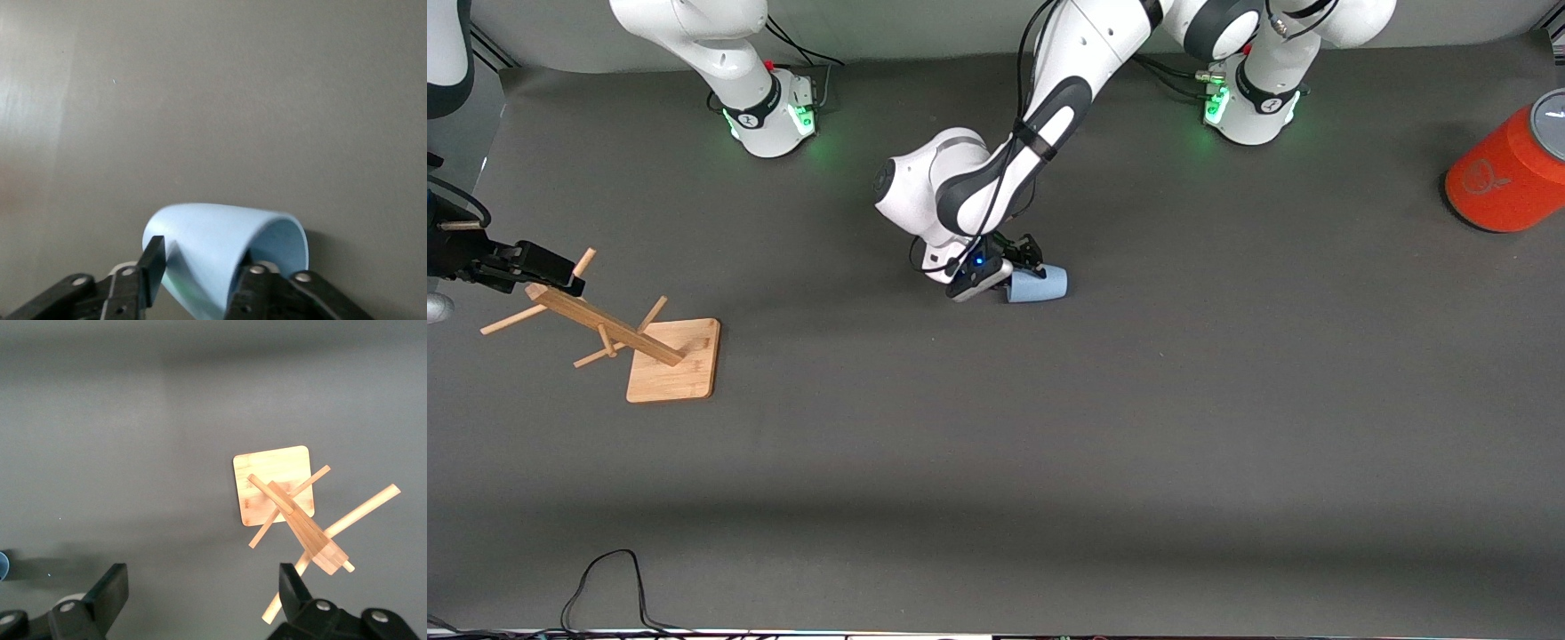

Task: Rotate and upright cup with both arms
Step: 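Grasp the lying blue cup with the left gripper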

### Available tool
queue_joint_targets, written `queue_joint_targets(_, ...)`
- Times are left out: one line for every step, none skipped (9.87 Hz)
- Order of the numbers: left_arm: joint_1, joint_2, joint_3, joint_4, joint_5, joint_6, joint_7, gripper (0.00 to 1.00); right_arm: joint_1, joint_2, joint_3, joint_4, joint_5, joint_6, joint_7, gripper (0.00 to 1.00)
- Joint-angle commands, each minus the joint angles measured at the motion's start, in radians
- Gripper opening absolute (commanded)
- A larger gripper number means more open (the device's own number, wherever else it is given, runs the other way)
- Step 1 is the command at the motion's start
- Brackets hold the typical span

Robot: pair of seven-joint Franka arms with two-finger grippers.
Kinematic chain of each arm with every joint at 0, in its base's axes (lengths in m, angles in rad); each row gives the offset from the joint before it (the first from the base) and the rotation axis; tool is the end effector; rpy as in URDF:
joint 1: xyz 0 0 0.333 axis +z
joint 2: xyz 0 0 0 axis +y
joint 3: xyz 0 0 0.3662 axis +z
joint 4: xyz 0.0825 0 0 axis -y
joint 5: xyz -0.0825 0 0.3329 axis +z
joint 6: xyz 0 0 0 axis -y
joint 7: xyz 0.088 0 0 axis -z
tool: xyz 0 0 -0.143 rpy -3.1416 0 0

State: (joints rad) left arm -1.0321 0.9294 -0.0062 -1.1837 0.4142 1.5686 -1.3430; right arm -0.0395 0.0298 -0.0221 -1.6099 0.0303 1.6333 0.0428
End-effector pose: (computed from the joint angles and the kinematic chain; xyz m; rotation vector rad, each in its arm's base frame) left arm 0.3948 -0.5541 0.2270 -2.4755 -0.2354 -0.2207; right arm 0.5175 -0.0276 0.6125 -3.1075 0.1654 0.0095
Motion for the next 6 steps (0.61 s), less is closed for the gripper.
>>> queue_joint_targets(0.012,-0.001,0.0,0.051,0.008,-0.089,0.065,0.0,0.001,-0.027,0.002,-0.021,-0.015,0.019,-0.044,1.0)
queue_joint_targets(0.035,-0.027,-0.003,0.052,-0.001,-0.137,0.13,0.0,0.001,-0.027,0.004,-0.022,-0.016,0.019,-0.063,1.0)
queue_joint_targets(0.065,-0.053,-0.009,0.05,-0.005,-0.154,0.148,0.0,0.001,-0.028,0.004,-0.022,-0.015,0.019,-0.069,1.0)
queue_joint_targets(0.108,-0.117,-0.011,0.035,-0.035,-0.144,0.165,0.0,0.007,-0.03,0.004,-0.022,-0.015,0.017,-0.069,1.0)
queue_joint_targets(0.137,-0.167,-0.009,0.02,-0.072,-0.116,0.179,0.0,0.012,-0.03,0.004,-0.022,-0.015,0.017,-0.069,1.0)
queue_joint_targets(0.158,-0.24,-0.003,-0.063,-0.104,-0.029,0.156,0.0,0.013,-0.03,0.004,-0.022,-0.015,0.017,-0.067,1.0)
